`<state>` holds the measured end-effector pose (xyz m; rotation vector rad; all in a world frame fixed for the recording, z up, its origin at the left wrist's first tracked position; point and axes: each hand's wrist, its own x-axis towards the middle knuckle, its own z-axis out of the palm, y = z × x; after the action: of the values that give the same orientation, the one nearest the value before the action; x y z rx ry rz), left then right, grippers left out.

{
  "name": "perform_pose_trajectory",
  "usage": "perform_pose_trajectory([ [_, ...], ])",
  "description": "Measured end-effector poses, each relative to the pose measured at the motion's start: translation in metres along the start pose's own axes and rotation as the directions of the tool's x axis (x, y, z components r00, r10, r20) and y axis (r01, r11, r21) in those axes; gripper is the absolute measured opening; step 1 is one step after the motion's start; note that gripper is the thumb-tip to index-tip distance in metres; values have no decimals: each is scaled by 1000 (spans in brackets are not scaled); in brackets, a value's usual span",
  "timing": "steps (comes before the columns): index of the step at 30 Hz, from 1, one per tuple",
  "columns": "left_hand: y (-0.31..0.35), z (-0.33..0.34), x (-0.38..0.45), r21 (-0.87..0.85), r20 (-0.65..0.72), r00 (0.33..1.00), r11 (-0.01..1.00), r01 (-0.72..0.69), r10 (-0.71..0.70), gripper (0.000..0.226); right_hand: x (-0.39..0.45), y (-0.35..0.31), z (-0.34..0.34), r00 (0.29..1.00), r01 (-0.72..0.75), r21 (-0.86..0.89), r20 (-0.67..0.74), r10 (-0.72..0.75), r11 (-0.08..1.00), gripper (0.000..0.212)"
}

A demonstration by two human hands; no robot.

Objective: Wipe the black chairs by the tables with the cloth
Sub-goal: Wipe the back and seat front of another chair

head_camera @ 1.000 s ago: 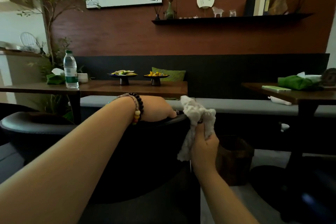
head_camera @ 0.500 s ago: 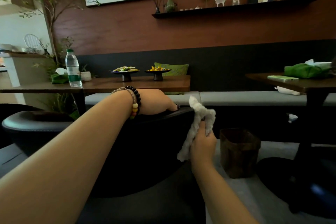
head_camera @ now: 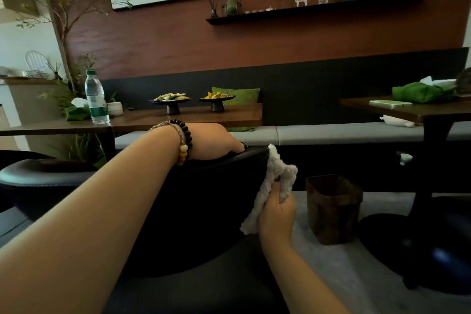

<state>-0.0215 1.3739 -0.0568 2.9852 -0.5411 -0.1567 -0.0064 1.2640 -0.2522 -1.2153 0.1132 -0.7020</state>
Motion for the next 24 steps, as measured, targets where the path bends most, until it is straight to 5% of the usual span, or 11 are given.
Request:
perform_pose_trajectory([
  [4,-9,9,8,-97,-139,990,995,-9,-5,29,5,-13,-2,995,102,-10,19,-102,995,21],
  [8,-6,13,14,-45,-243,969,998,38,-48,35,15,-50,7,931,343,-47,153,-333,938,26],
  [11,-6,8,4,15,-325,943,996,83,-73,34,32,-69,11,953,254,-154,206,-221,955,16],
  [15,-16,7,-28,116,-475,879,988,103,-36,35,47,-90,4,948,183,-327,307,-79,927,27],
  [20,-48,20,-79,213,-460,887,964,161,-46,52,21,-104,17,845,458,-315,446,-296,831,24],
  [24,-50,40,-80,250,-613,789,937,246,-43,59,3,-107,32,772,585,-305,494,-400,752,28],
])
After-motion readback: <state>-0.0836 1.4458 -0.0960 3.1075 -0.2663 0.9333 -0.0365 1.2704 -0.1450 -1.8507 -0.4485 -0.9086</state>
